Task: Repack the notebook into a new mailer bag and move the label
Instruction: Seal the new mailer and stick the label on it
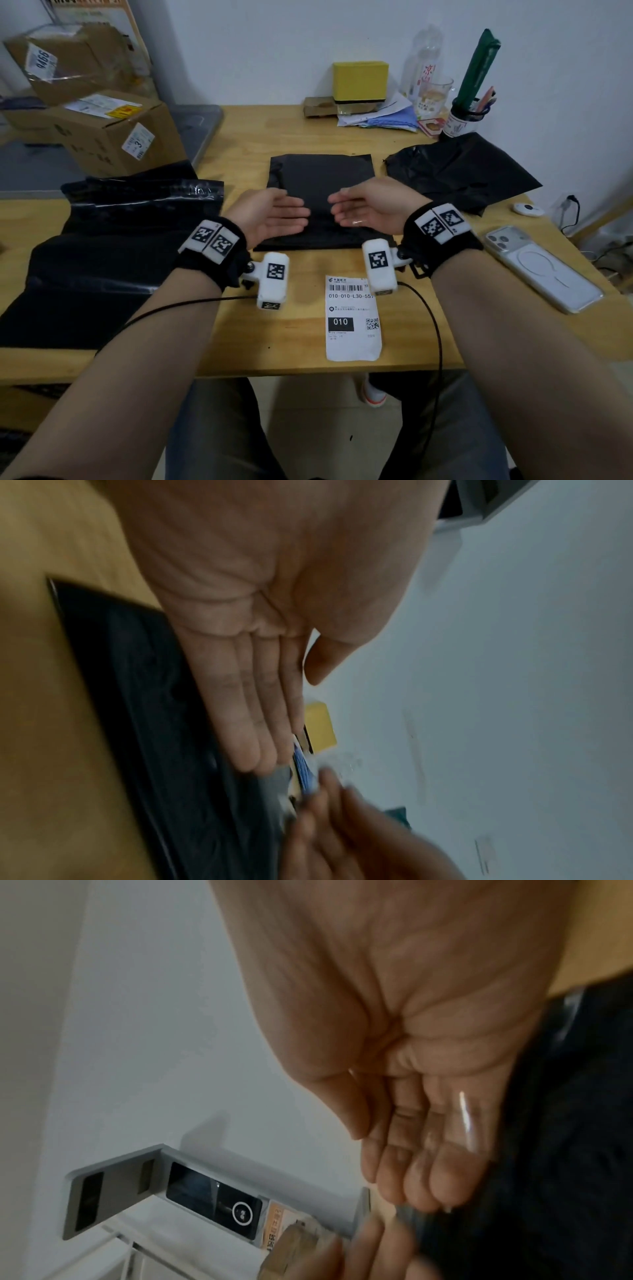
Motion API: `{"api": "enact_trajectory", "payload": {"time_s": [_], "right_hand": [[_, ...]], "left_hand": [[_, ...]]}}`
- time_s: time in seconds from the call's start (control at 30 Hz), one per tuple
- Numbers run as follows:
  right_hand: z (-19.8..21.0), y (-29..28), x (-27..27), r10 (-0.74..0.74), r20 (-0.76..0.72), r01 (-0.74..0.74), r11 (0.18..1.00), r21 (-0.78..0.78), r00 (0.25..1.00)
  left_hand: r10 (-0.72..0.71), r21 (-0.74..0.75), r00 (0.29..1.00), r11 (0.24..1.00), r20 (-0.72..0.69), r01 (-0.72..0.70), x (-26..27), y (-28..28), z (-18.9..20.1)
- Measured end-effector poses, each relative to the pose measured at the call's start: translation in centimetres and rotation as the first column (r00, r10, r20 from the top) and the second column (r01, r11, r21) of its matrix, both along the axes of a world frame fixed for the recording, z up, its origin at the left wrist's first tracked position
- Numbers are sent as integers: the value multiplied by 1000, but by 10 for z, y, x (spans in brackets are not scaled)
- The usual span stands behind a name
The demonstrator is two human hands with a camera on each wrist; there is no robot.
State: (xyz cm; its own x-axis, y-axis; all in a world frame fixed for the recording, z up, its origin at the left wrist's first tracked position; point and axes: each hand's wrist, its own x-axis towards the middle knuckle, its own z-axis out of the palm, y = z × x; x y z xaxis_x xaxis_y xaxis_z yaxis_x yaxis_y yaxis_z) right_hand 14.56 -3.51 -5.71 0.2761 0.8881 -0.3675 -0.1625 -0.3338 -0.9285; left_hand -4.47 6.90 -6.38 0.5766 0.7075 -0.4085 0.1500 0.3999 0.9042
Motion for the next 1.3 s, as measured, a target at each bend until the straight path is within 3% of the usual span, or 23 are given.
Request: {"api": "enact_trajectory", "payload": {"time_s": [0.1,0.27,0.47,0.63,0.83,0.93,1.1,1.3], "right_hand": [[-14,12,-14,37,-79,-43,997,-67,996],[-33,7,-7,-21,-116,6,992,-128,993],[-29,-14,21,-95,53,102,980,-169,994],[-29,-38,44,-233,214,271,948,-168,949],[-34,-58,42,-256,301,306,943,-131,919],[-34,-66,33,-165,331,231,958,-171,929],[-30,-75,17,92,334,32,937,-348,938],[-26,-89,2,207,444,-13,916,-401,872]], "left_hand": [[-60,14,995,998,-81,61,24,-17,-5],[9,-81,997,997,-81,-15,28,-18,-27],[56,-94,995,994,-83,-63,12,-7,-29],[175,-39,976,983,-131,-181,-5,0,-31],[241,38,952,970,-190,-238,-16,-12,-28],[145,117,945,986,-294,-114,-20,-30,-25],[-40,209,871,964,-490,162,-20,-60,-26],[-57,335,820,895,-570,295,-10,-85,-28]]}}
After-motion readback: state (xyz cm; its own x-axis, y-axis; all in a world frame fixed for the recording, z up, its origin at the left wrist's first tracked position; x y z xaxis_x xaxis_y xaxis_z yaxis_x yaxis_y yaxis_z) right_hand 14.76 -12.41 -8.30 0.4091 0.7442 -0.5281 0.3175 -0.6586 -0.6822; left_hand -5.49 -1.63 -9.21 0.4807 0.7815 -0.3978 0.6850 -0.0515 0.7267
